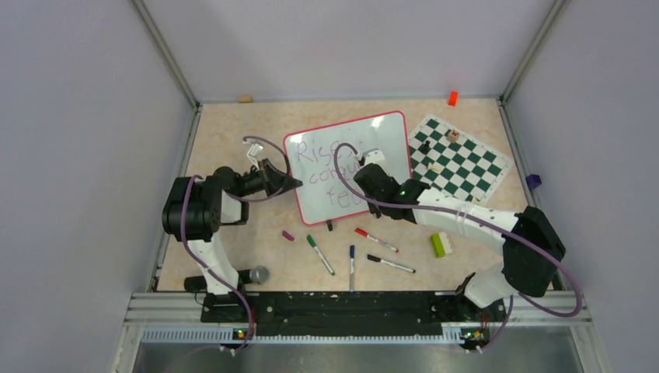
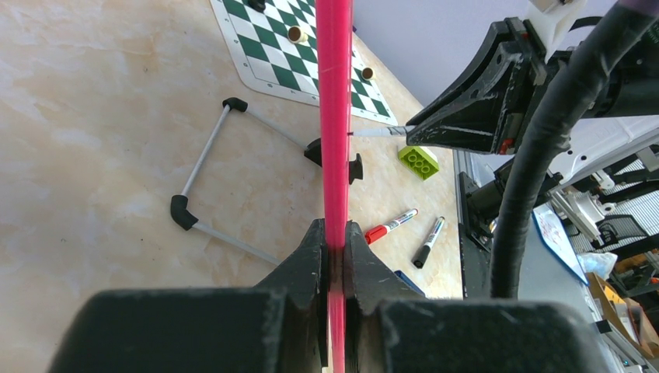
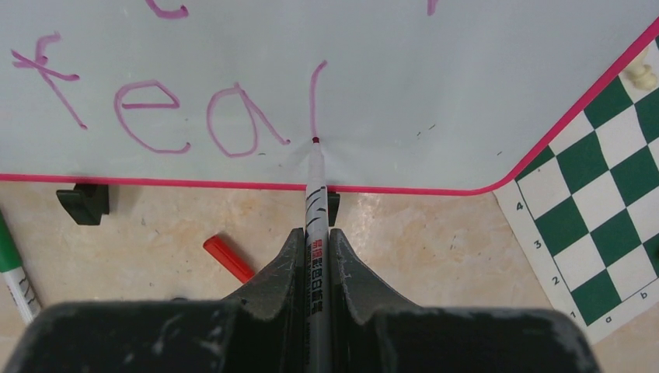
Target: Write a sentence on the whiteboard
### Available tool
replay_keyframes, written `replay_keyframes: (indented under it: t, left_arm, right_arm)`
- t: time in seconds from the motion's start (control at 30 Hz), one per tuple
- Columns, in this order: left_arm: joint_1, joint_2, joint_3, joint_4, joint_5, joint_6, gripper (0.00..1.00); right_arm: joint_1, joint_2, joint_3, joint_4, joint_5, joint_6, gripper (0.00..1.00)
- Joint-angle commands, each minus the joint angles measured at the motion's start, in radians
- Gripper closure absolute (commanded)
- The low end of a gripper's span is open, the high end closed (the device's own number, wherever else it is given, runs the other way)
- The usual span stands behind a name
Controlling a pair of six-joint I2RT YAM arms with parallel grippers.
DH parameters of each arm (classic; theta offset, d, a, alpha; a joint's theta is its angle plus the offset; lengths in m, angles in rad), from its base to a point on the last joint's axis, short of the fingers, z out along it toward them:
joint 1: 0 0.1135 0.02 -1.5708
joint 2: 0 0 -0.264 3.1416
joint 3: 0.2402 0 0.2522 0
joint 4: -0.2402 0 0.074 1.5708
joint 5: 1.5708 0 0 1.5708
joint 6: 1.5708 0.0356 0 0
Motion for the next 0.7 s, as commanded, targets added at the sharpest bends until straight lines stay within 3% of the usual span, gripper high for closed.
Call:
replay_keyframes:
  t: [0.0,0.67]
  left_arm:
    - [0.004,-0.002,0.006,0.105,0.031,0.03,1.0]
    - [0.005,-0.003,0.006,0.105,0.031,0.03,1.0]
  right_arm:
    - [-0.004,-0.034,-0.032,0.029,-0.015,0.023,1.0]
    - [-0.031,0.019,0.108,0.034,0.03,-0.024,1.0]
